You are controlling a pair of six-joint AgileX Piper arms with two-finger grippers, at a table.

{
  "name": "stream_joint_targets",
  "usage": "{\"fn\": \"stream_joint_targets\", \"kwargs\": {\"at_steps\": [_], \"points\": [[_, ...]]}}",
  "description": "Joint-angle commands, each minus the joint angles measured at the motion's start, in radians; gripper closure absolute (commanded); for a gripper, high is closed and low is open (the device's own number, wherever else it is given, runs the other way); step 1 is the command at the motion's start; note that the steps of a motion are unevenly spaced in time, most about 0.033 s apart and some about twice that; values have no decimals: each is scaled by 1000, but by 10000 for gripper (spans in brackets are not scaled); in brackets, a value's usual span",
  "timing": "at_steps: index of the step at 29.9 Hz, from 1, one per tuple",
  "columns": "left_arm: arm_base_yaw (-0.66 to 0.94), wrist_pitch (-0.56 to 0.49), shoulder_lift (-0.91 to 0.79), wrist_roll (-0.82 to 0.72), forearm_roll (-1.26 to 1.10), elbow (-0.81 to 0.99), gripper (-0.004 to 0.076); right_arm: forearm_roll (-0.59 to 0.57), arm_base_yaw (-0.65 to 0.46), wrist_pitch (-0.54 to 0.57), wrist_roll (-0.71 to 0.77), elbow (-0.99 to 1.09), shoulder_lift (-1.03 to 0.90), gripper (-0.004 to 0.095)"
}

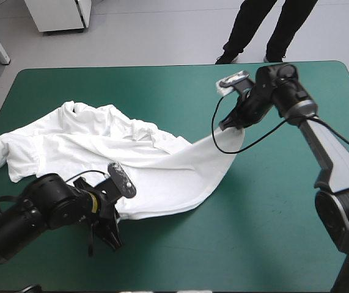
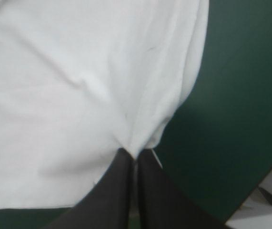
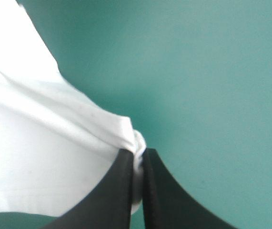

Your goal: Fold the cloth

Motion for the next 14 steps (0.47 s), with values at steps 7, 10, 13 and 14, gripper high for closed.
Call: {"fn": "stream_joint_targets", "kwargs": {"at_steps": [7, 10, 13, 14], "points": [[-6, 74, -73, -99, 192, -512, 746, -35, -69, -17, 23, -275, -323, 925], [-6, 74, -68, -85, 294, -661, 746, -66, -71, -47, 31, -345, -393, 925], [-6, 74, -55, -81, 415, -786, 746, -66, -71, -71, 34, -395, -453, 925], [-6, 74, -49, -81, 437, -827, 746, -66, -71, -78, 34, -410, -471, 925]]}}
